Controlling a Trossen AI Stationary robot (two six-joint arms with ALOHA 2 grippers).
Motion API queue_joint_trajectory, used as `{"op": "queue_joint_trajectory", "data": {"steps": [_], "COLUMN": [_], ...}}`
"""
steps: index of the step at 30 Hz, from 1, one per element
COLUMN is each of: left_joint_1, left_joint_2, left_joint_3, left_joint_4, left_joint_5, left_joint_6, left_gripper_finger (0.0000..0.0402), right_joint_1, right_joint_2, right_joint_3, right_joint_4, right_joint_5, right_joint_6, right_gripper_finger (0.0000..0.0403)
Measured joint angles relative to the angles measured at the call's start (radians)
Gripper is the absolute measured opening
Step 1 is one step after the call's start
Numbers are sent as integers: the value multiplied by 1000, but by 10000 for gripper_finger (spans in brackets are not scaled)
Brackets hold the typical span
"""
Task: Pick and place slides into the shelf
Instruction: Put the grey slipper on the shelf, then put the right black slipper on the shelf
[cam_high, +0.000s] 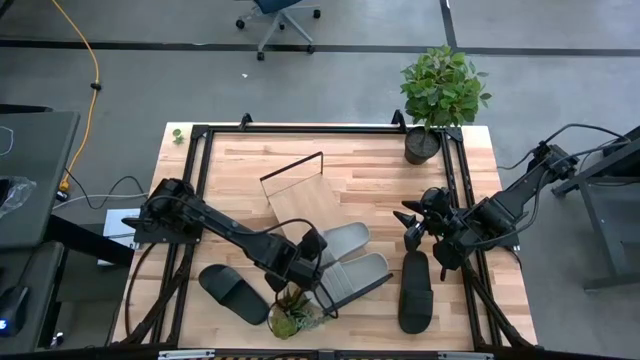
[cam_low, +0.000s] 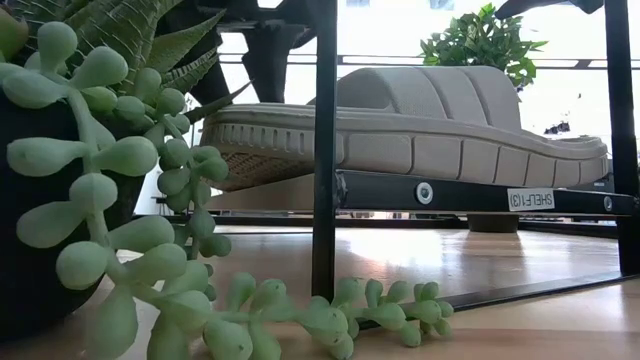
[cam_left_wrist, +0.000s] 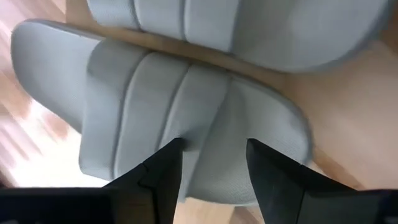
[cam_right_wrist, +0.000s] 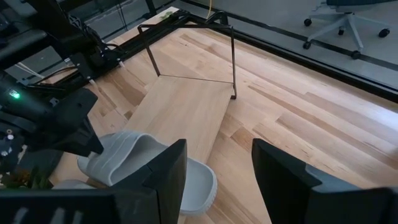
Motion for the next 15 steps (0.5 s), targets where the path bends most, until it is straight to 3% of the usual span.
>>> {"op": "queue_joint_trajectory", "data": {"steps": [15], "left_joint_1": [0], "left_joint_2": [-33], "left_joint_3": [106], "left_joint_4": [-69], "left_joint_5": [42], "left_joint_6": [-2], "left_gripper_finger": [133], "right_joint_1": [0], "right_joint_2": [-1], "right_joint_3": [0], "right_joint_4": [-7], "right_joint_5": [7], "right_joint_6": [2], "right_gripper_finger": [172]}}
